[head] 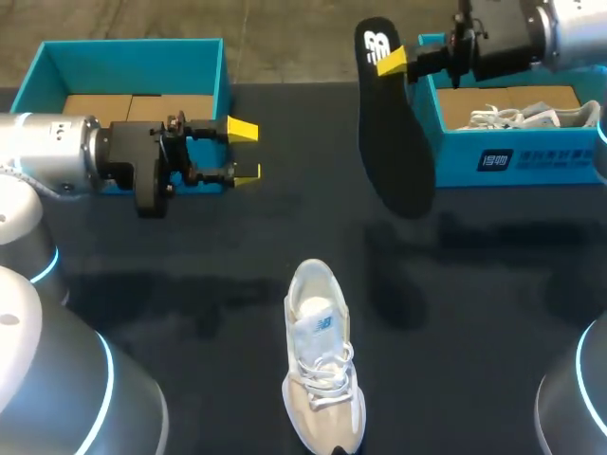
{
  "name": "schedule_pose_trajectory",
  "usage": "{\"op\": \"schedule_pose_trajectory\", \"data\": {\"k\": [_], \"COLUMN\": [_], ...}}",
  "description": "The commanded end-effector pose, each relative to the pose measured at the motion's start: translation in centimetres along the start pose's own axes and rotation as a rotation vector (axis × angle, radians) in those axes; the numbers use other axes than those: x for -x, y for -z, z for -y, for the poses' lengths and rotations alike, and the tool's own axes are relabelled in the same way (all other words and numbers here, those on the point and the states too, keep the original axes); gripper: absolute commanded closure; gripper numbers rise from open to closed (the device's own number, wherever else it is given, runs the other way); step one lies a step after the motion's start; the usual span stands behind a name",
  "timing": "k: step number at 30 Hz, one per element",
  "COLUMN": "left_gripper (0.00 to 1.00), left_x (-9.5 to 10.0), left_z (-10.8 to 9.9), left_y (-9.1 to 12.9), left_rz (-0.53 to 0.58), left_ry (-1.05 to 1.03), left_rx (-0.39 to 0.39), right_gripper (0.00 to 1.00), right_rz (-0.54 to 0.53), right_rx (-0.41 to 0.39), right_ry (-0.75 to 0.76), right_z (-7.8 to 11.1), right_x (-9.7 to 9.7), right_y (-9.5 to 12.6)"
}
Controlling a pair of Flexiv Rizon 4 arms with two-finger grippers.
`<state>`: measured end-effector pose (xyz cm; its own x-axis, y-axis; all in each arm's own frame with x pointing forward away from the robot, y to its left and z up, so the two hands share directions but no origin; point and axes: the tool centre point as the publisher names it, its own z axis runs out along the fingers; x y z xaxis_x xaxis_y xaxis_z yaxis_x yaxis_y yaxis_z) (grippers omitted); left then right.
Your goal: Take the shoe out of the shoebox, open the shoe tongue, remove and reinsert the insole, then place the shoe into the shoebox
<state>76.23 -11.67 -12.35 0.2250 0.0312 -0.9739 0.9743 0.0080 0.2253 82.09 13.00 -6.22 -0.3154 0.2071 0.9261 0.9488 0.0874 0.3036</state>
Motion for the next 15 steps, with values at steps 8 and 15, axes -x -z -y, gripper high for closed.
{"op": "schedule_pose_trajectory", "data": {"k": [8, 15], "left_gripper": [0.0, 0.0], "left_x": [-0.07, -0.07], "left_z": [-1.14, -1.14], "left_y": [-0.64, -0.64], "left_rz": [0.045, 0.045], "left_ry": [0.005, 0.005], "left_rx": [-0.05, -0.05], "right_gripper": [1.0, 1.0], "right_rz": [0.001, 0.013], "right_rx": [-0.054, -0.054], "right_ry": [-0.095, -0.124], "right_z": [-1.37, -1.61], "right_x": [1.32, 1.48], "right_y": [-2.04, -2.3]}}
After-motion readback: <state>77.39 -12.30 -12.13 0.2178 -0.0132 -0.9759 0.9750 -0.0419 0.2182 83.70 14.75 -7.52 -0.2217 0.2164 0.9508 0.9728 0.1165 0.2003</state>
